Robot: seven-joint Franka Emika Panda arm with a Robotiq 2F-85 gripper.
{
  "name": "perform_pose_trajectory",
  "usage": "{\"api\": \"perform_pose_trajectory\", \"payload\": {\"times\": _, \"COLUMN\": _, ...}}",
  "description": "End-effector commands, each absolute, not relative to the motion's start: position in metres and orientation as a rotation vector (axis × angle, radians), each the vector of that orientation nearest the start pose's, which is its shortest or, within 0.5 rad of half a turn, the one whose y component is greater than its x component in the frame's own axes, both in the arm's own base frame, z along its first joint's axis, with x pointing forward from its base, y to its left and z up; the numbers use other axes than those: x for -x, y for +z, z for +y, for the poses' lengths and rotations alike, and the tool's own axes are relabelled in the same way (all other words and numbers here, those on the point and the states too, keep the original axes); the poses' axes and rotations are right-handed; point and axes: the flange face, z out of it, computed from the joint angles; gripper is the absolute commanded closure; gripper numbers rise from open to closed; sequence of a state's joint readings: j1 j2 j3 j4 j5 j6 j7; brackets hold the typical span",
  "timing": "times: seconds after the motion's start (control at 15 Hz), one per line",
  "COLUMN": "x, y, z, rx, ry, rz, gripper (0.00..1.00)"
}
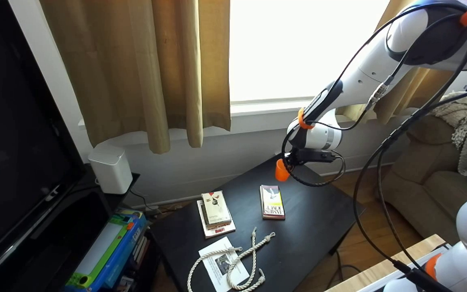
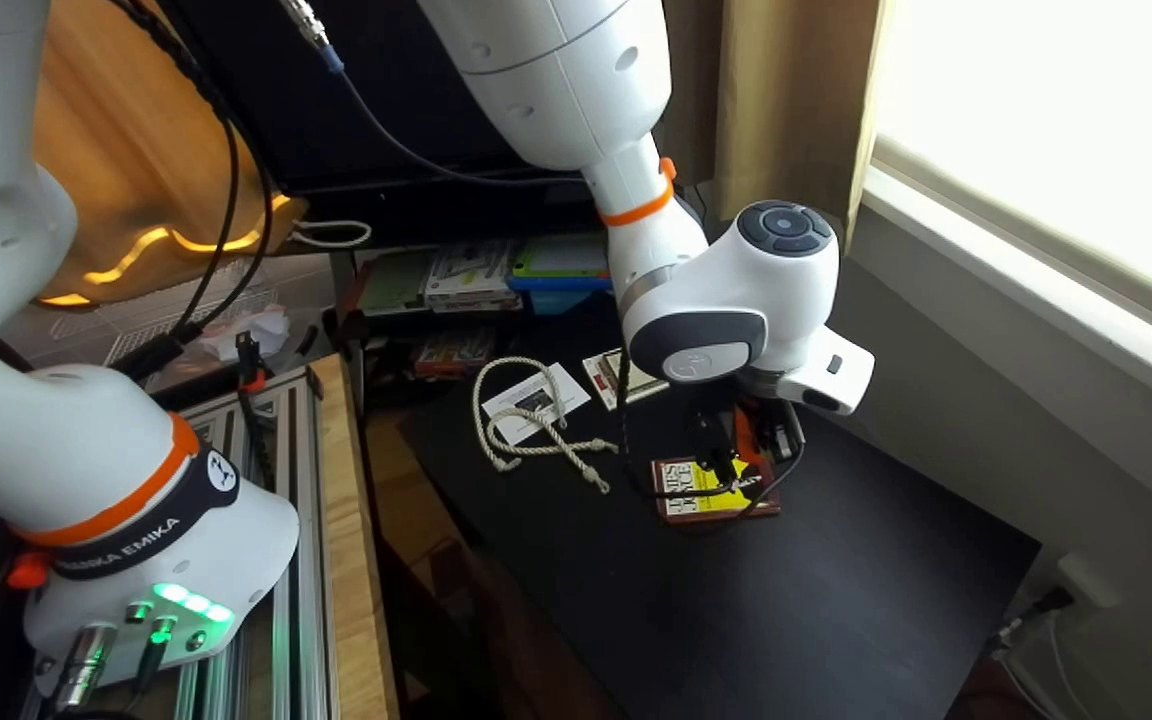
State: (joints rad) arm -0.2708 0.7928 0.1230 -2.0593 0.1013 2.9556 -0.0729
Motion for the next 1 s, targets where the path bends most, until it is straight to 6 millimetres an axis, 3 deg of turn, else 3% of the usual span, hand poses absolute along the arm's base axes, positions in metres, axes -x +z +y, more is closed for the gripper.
{"api": "perform_pose_trajectory", "payload": {"times": 0.0, "x": -0.565, "y": 0.056, "z": -0.089, "rx": 3.023, "ry": -0.175, "rz": 0.329, "gripper": 0.96}}
{"api": "perform_pose_trajectory", "payload": {"times": 0.4, "x": -0.563, "y": 0.056, "z": -0.097, "rx": 3.026, "ry": -0.174, "rz": 0.348, "gripper": 0.96}}
{"api": "perform_pose_trajectory", "payload": {"times": 0.93, "x": -0.628, "y": 0.034, "z": -0.072, "rx": 2.976, "ry": -0.226, "rz": 0.041, "gripper": 0.99}}
